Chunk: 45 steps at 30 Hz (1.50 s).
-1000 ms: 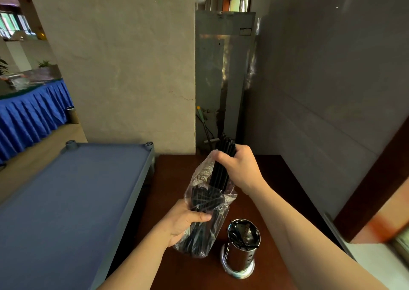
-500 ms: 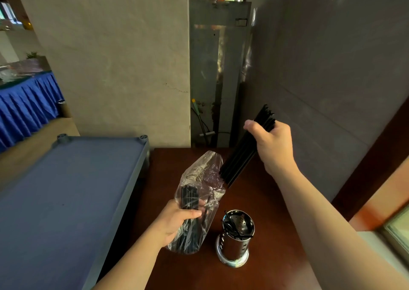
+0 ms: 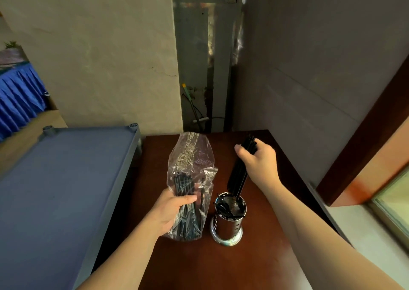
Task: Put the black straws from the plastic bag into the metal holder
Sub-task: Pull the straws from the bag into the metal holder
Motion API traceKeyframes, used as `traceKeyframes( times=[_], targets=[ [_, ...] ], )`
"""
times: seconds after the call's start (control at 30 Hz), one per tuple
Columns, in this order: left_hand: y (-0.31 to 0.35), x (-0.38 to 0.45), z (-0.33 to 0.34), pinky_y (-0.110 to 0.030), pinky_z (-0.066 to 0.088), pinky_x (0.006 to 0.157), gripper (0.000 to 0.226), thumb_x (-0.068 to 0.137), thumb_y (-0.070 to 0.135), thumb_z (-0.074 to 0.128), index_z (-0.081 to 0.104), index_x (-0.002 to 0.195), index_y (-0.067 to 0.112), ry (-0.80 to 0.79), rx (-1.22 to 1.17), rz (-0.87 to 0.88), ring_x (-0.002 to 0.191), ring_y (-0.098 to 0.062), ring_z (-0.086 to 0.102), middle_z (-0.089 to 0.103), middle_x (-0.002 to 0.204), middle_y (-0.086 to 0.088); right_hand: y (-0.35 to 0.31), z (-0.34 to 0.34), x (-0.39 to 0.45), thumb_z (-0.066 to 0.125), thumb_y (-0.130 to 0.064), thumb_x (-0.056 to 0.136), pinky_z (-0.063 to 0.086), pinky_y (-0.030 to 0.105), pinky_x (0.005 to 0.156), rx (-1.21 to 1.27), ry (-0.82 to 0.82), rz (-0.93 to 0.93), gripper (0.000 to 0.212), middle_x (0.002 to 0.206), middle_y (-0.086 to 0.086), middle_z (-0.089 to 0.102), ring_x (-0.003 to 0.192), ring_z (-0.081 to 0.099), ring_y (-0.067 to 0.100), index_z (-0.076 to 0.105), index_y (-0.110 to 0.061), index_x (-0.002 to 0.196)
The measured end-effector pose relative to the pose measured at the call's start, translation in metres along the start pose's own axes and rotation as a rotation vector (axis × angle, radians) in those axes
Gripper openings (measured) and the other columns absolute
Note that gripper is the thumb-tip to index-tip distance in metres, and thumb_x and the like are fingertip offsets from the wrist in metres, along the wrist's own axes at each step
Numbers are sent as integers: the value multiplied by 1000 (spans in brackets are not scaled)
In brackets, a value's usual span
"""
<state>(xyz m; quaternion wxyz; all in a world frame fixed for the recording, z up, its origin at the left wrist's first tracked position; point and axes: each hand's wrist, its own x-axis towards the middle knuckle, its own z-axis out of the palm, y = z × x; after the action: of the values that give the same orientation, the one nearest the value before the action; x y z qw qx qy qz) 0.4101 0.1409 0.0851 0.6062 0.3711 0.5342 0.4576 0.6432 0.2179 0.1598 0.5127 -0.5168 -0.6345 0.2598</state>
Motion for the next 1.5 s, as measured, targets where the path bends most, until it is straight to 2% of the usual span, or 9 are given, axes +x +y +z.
traceKeyframes(
  times=[0.07, 0.13, 0.33, 0.47, 0.63, 0.77, 1.0, 1.17, 1.5],
  targets=[
    [-3, 0, 2, -38, 40, 94, 21, 83, -5, 71, 76, 97, 10, 3, -1, -17, 103, -17, 71, 80, 103, -7, 12, 7, -9, 72, -25, 90, 39, 32, 51, -18, -34, 15, 37, 69, 19, 59, 55, 51, 23, 56, 6, 77],
    [-5, 0, 4, -42, 40, 98, 19, 84, -4, 71, 77, 95, 10, 5, -5, -34, 109, -22, 68, 80, 103, -7, 26, 15, -16, 72, -25, 90, 38, 28, 48, -47, -60, 34, 38, 69, 21, 58, 54, 49, 19, 53, 5, 75],
    [-7, 0, 10, -34, 43, 89, 22, 87, -5, 68, 74, 103, 8, 10, -3, -32, 88, -5, 75, 81, 99, -5, 58, 32, -36, 70, -24, 92, 46, 44, 55, -103, -134, 88, 39, 75, 21, 57, 62, 58, 34, 48, -2, 69],
    [-8, -1, 10, -30, 43, 81, 20, 87, -4, 68, 73, 105, 3, 23, -4, -21, 86, -2, 74, 81, 99, -2, 72, 35, -41, 70, -25, 93, 40, 39, 52, -148, -179, 79, 40, 71, 9, 50, 57, 49, 24, 44, -13, 64],
    [-9, 0, 12, -36, 46, 89, 16, 86, -1, 70, 77, 97, 8, 53, -26, -31, 97, -15, 72, 80, 101, -5, 87, 33, -41, 71, -27, 91, 34, 36, 52, -178, -231, 69, 47, 67, -1, 42, 55, 44, 19, 38, -20, 59],
    [-9, 1, 16, -32, 45, 81, 16, 87, -3, 69, 77, 98, 6, 40, -23, -11, 89, -7, 75, 80, 102, -6, 102, 31, -45, 75, -30, 88, 35, 30, 49, -198, -288, 117, 45, 67, 1, 49, 55, 48, 17, 41, -23, 60],
    [-11, 4, 20, -29, 43, 83, 18, 87, -4, 69, 81, 89, 9, 49, -18, -10, 90, -3, 74, 80, 103, -5, 122, 26, -54, 74, -29, 87, 38, 22, 45, -239, -433, 215, 33, 59, -3, 57, 54, 58, 20, 57, -14, 63],
    [-14, 7, 25, -27, 43, 83, 16, 87, -4, 68, 77, 99, 3, 56, -15, -10, 90, -3, 74, 80, 102, -4, 128, 25, -62, 72, -27, 88, 45, 17, 48, -245, -461, 225, 23, 68, -7, 66, 63, 66, 10, 60, -27, 70],
    [-15, 12, 25, -29, 45, 87, 22, 87, -3, 68, 83, 87, 13, 27, -16, -3, 97, -8, 74, 80, 104, -6, 135, 30, -67, 71, -26, 89, 56, 38, 61, -325, -452, 180, 16, 79, 1, 70, 71, 67, 18, 66, -11, 87]
  ],
)
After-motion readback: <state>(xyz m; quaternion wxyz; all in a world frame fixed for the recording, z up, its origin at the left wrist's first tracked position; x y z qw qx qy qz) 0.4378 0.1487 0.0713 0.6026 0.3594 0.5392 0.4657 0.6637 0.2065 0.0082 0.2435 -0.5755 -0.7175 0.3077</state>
